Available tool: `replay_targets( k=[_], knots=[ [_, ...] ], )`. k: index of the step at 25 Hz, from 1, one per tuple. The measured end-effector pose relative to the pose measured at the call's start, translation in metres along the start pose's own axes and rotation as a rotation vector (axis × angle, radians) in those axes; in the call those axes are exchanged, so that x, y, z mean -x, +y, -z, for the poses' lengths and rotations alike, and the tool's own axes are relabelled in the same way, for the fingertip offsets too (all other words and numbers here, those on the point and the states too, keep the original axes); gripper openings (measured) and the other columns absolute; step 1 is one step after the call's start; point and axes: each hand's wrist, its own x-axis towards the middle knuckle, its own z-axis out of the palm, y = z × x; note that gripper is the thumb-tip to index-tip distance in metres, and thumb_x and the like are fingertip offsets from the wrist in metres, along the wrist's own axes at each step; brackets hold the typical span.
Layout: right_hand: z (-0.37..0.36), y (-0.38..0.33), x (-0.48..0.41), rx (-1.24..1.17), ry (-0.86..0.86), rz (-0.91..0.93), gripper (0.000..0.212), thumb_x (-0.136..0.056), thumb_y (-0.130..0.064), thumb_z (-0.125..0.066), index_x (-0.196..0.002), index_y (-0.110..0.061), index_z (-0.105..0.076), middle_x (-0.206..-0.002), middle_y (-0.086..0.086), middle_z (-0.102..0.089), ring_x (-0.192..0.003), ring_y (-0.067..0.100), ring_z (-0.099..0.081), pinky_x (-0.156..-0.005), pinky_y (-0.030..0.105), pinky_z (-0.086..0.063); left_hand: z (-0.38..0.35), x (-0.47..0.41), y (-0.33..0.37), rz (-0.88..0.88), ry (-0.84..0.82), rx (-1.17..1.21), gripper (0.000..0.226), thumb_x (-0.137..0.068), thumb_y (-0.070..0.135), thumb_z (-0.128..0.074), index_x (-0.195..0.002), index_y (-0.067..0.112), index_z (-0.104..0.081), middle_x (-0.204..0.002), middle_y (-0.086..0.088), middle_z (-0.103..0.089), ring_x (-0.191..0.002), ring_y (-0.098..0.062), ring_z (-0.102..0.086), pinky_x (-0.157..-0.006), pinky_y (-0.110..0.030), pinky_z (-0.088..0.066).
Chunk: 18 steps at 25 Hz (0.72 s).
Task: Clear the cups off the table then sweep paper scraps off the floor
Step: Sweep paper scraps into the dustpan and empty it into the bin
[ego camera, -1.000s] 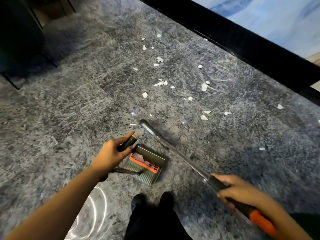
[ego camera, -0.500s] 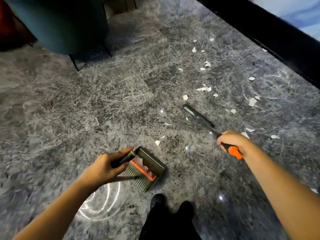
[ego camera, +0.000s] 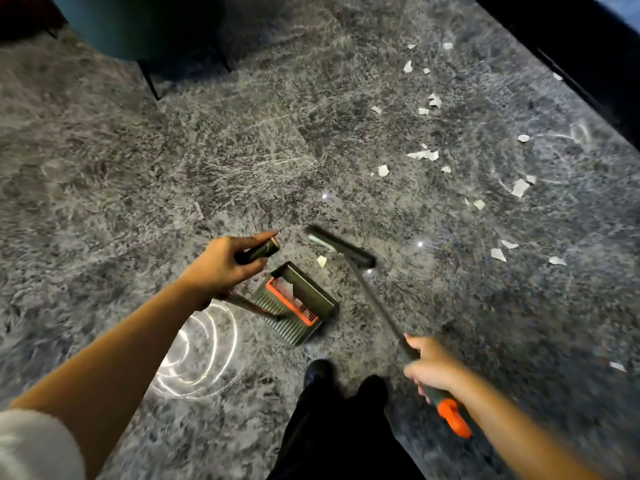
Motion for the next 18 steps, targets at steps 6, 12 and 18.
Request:
replay_targets(
  k=[6,12,18],
  knots=[
    [0.015,0.002,0.064,-0.115,-0.202,0.038,0.066,-0.083,0.010,-0.049,-0.143,-0.016,-0.036,-0.050,0.004,-0.047,-0.029,0.008,-0.044,-0.032,0.019,-0.038,-0.001,0.003,0.001,0.014,-0.038,0.023,0.044,-0.084,-0.002,-0.065,-0.127,0.007,-0.059,-0.119,0.028,-0.037,-0.076,0.022,-0.017,-0.055,0.008,-0.029],
    [0.053,0.027,0.095,-0.238,-0.180,0.023,0.068,-0.086,0.009,-0.051,-0.144,-0.020,-0.034,-0.054,0.006,-0.050,-0.033,0.010,-0.046,-0.032,0.018,-0.037,-0.009,0.012,0.008,-0.008,-0.038,0.017,0.043,-0.083,-0.002,-0.067,-0.125,0.006,-0.061,-0.109,-0.020,-0.064,-0.071,0.031,-0.026,-0.054,0.006,-0.030],
    [0.034,0.039,0.079,-0.280,-0.028,0.001,0.055,-0.084,0.004,-0.052,-0.128,-0.025,-0.039,-0.058,0.007,-0.049,-0.036,0.011,-0.046,-0.036,0.021,-0.039,-0.019,0.000,0.028,0.056,-0.085,0.004,0.048,-0.086,0.001,-0.064,-0.133,0.009,-0.054,-0.080,-0.013,-0.070,-0.043,0.022,-0.036,-0.047,-0.001,-0.032]
  ],
)
